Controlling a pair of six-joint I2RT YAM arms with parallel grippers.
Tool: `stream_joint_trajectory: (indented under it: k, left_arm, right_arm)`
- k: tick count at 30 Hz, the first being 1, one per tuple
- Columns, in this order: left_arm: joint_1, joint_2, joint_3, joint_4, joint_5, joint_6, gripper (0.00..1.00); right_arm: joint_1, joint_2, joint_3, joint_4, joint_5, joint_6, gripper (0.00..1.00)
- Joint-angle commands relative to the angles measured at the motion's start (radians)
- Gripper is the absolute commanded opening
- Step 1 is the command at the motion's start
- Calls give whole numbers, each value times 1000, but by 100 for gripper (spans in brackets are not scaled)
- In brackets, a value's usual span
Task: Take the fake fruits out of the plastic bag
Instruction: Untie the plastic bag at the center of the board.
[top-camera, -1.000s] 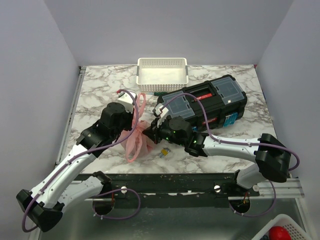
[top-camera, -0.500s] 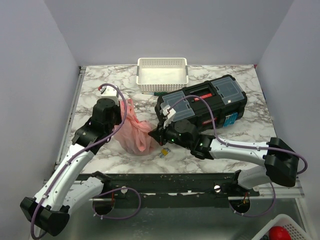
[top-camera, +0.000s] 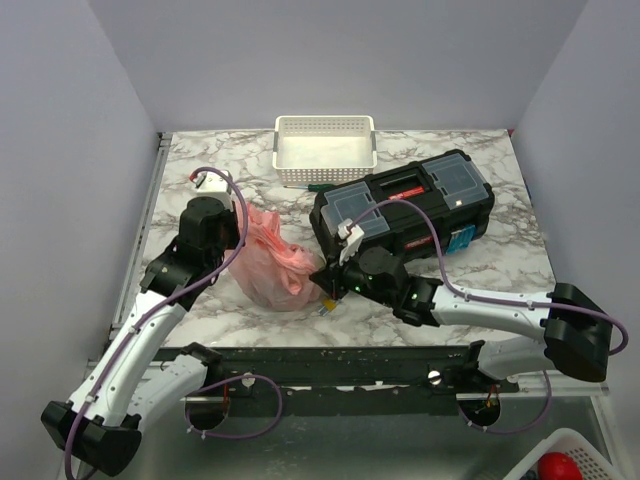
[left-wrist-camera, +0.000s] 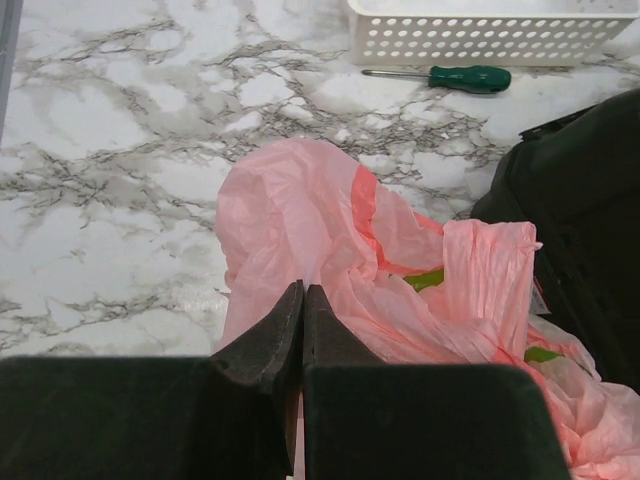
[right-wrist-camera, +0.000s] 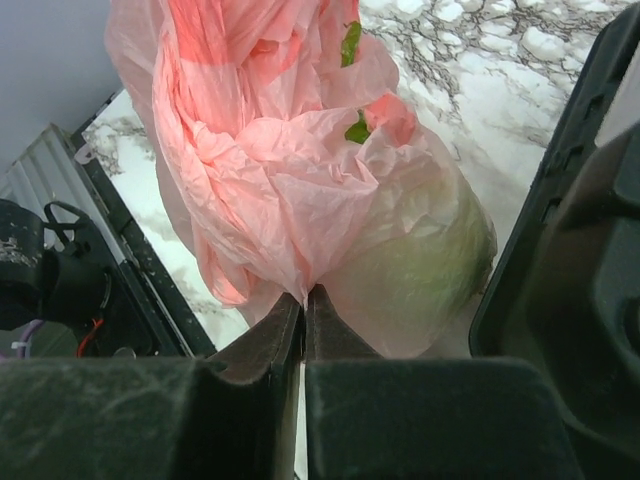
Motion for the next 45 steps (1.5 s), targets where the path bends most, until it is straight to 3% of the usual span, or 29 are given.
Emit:
stream_joint_trajectory:
  k: [1, 3, 7, 14, 16, 26, 34, 38, 45]
  left_arm:
    - [8, -20, -17, 55, 141, 32, 0]
    - [9, -18, -22, 62, 152, 32, 0]
    - [9, 1, -9, 47, 164, 27, 0]
    - [9, 21, -1, 40, 174, 23, 0]
    - [9, 18, -8, 51, 173, 23, 0]
    - [9, 32, -3, 46, 173, 21, 0]
    - [9, 30, -1, 44, 174, 21, 0]
    - [9, 28, 0, 37, 147, 17, 0]
    - [17, 21, 15, -15, -56, -35, 0]
  right_arm:
    - [1, 33, 75, -82, -3, -20, 12]
    - [3, 35, 106, -99, -10, -19, 24]
    - [2, 7, 170, -57, -209, -44, 52]
    - [2, 52, 359, -256, -114, -127, 74]
    - [4, 88, 413, -305, -113, -142, 75]
    - [21, 157, 458, -268, -172, -122, 72]
    - [71, 254, 530, -372, 61, -174, 63]
    - [94, 244, 508, -372, 182, -167, 36]
    - [94, 94, 306, -204, 207, -125, 19]
